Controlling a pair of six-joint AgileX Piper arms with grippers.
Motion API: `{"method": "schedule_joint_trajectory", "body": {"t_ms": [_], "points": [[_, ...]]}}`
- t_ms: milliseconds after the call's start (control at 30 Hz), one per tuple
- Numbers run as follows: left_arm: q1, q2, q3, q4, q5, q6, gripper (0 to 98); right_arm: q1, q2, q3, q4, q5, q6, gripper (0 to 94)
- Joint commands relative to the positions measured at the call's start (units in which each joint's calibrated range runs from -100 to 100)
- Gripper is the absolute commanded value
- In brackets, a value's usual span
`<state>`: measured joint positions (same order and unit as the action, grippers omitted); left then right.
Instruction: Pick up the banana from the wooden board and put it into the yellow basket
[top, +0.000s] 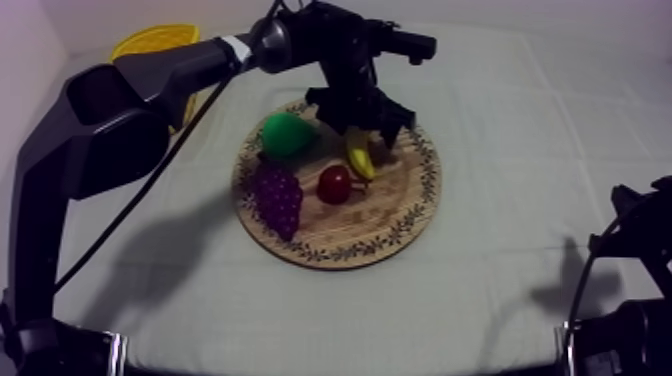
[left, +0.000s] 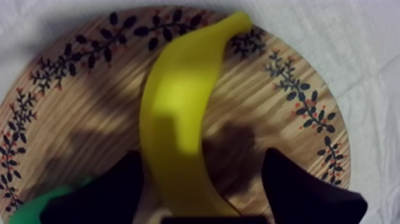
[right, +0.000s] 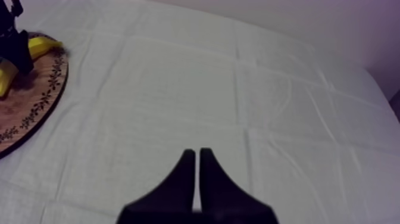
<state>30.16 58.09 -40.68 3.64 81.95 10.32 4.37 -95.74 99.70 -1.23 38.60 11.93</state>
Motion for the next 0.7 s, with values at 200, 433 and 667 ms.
{"method": "schedule_joint_trajectory", "body": {"t_ms": [200, 433, 667], "points": [[0.0, 0.0, 0.7, -0.52, -0.1, 0.7, 45.2, 0.0, 0.0, 0.0, 0.0, 0.0, 0.0, 0.4], [-0.1, -0.1, 1.2, -0.67, -0.1, 1.1, 32.4, 0.0, 0.0, 0.0, 0.0, 0.0, 0.0, 0.4], [-0.2, -0.1, 1.5, -0.73, -0.1, 1.3, 28.7, 0.0, 0.0, 0.0, 0.0, 0.0, 0.0, 0.4]]}}
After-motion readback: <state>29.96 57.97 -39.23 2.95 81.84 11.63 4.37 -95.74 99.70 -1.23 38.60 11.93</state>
